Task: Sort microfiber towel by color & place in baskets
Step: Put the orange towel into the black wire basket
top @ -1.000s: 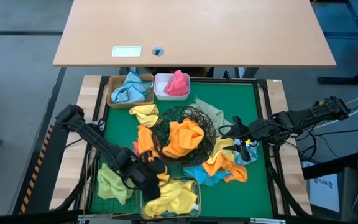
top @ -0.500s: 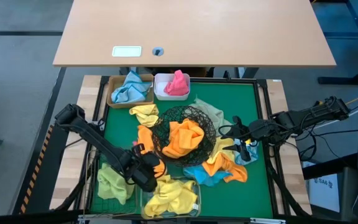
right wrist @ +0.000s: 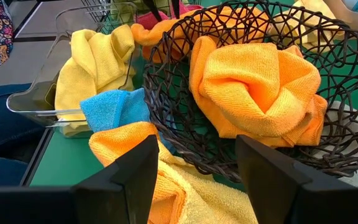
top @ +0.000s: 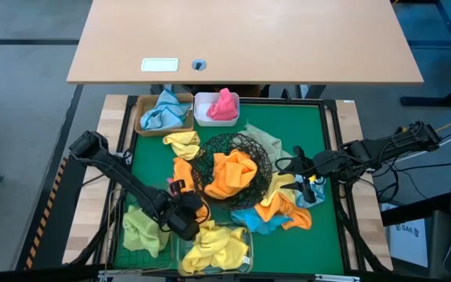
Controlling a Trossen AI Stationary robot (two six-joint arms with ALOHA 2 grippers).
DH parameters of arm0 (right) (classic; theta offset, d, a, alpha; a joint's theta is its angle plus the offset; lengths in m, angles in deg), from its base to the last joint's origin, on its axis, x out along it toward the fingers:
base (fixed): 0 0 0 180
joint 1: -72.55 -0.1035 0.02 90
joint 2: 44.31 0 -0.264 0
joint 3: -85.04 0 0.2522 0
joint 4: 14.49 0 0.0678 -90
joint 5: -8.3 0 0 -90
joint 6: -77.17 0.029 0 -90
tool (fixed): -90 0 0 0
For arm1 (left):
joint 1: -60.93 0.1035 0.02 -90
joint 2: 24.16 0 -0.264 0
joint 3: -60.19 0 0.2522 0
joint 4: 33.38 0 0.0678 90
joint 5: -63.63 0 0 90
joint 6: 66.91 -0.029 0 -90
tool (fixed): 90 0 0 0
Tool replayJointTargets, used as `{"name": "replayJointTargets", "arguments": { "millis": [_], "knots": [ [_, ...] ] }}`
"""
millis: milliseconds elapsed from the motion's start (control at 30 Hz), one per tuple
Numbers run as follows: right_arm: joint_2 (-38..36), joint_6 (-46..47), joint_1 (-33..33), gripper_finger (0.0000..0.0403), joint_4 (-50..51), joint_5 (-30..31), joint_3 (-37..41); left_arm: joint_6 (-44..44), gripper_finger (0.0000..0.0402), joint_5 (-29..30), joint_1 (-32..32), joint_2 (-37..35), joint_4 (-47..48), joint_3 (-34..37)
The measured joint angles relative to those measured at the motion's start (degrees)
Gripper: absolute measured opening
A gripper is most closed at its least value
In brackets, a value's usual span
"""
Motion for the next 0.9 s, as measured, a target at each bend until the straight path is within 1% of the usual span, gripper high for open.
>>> {"name": "replayJointTargets", "arguments": {
  "millis": [233,500,667,833,900],
  "knots": [
    [0.00,0.00,-0.02,0.0214,0.00,0.00,0.00,-0.04,0.0128,0.27,1.08,0.00,-4.87,1.39],
    [0.00,0.00,0.00,0.0214,0.00,0.00,0.00,-0.02,0.0122,-0.02,1.80,0.00,-5.39,1.82],
    [0.00,0.00,0.00,0.0214,0.00,0.00,0.00,-1.35,0.0085,-0.05,1.66,0.00,-5.59,1.82],
    [0.00,0.00,0.00,0.0214,0.00,0.00,0.00,-1.51,0.0022,0.11,1.53,0.00,-6.06,1.84],
    [0.00,0.00,0.00,0.0214,0.00,0.00,0.00,-1.47,0.0006,0.11,1.55,0.00,-6.25,1.83]
  ]
}}
